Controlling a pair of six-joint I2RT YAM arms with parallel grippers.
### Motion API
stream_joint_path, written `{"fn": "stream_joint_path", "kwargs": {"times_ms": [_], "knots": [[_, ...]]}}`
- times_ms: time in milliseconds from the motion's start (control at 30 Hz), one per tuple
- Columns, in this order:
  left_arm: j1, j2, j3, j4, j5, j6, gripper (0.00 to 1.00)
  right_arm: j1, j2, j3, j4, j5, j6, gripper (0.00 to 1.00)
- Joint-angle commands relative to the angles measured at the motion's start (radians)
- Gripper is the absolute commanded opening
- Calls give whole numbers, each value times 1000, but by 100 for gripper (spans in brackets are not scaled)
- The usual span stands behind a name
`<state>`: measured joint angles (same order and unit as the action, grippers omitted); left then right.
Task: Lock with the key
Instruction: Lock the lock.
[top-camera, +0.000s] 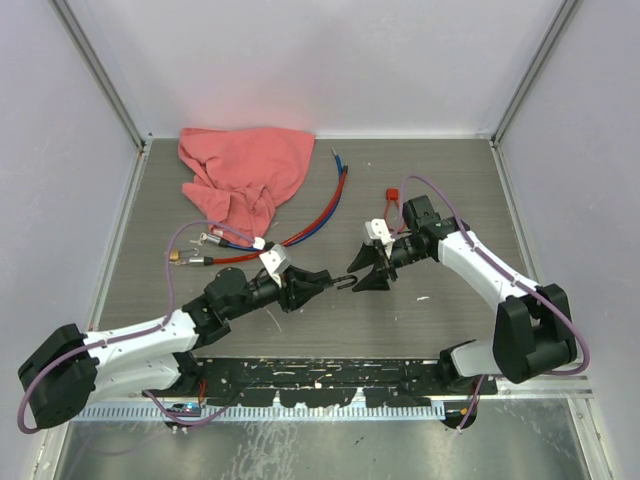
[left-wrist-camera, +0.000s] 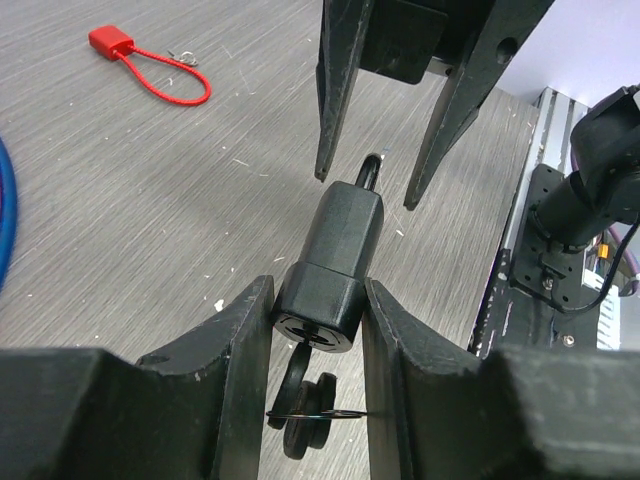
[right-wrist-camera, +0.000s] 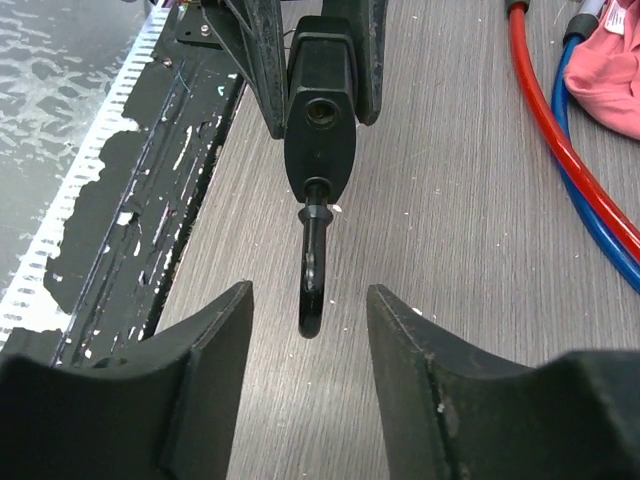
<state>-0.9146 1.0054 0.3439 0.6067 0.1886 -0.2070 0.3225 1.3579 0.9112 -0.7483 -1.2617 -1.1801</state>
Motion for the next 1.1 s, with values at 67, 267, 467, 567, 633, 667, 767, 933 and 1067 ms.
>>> {"fn": "stream_joint_path", "kwargs": {"times_ms": [67, 267, 467, 567, 633, 667, 767, 933, 1067], "knots": [[3, -1, 75, 205, 15, -25, 0, -3, 14, 35, 28, -33, 28, 49], [3, 18, 79, 221, 21, -31, 0, -2, 11, 36, 28, -37, 31, 36], [2, 23, 79, 229, 22, -34, 0, -3, 26, 49, 14, -34, 48, 1], [3, 21, 78, 228, 20, -35, 0, -3, 34, 62, -6, -39, 47, 1], [3, 21, 75, 227, 20, -34, 0, -3, 30, 69, -8, -35, 54, 1], [2, 20, 74, 228, 19, -34, 0, -3, 26, 71, -12, -33, 55, 1], [1, 19, 70, 228, 19, -34, 0, -3, 24, 77, -4, -30, 86, 1], [3, 17, 70, 228, 18, -32, 0, -3, 40, 87, -3, -38, 113, 1], [3, 12, 67, 228, 14, -30, 0, -2, 35, 87, -3, -44, 109, 1]]}}
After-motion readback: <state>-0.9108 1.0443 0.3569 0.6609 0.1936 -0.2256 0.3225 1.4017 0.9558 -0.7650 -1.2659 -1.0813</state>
